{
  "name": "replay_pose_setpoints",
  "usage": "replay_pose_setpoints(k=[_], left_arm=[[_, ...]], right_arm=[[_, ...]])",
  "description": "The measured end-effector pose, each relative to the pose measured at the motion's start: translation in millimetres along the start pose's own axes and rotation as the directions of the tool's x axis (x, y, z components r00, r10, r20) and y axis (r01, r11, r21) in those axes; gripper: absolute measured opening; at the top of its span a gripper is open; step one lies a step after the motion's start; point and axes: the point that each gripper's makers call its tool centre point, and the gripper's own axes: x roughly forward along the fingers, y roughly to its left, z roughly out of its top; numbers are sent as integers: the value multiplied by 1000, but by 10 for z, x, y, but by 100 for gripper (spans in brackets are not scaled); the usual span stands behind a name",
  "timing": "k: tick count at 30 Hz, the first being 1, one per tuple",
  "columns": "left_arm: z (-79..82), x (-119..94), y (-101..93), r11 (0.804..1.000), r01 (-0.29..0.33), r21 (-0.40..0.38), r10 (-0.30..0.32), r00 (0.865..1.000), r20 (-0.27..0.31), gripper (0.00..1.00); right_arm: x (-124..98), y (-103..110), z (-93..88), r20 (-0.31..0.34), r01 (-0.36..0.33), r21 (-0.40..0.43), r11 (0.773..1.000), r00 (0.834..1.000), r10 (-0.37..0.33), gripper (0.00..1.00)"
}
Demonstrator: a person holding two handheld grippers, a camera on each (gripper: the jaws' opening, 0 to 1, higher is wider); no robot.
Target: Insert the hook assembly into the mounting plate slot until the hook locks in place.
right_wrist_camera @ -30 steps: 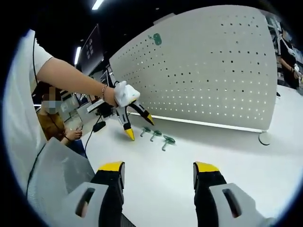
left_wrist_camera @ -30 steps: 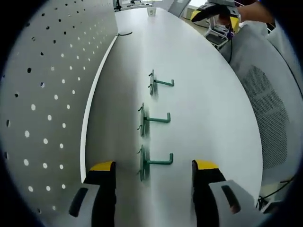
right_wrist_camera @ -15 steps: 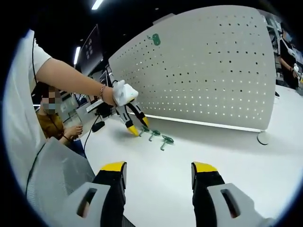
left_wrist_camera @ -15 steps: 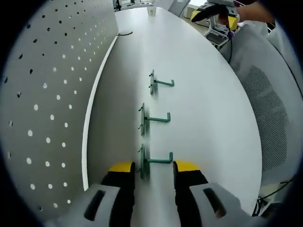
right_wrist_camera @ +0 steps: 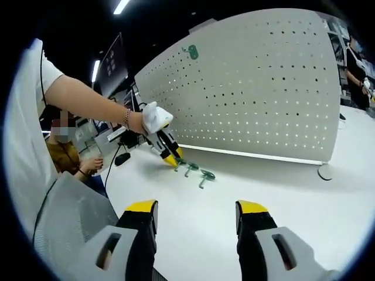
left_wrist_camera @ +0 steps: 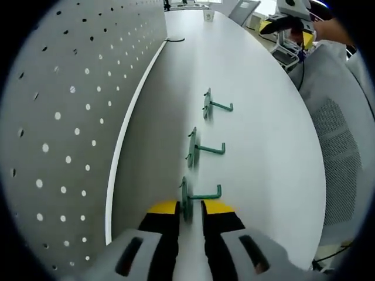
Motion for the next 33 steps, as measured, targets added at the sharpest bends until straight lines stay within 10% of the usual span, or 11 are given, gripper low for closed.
replay_pose_setpoints(k=[33], left_arm=[[-64,-11,45,999,-43,-23,42,999,-17,5]], right_arm=[[7,14,20,13,-4,7,1000,1000,4,51]])
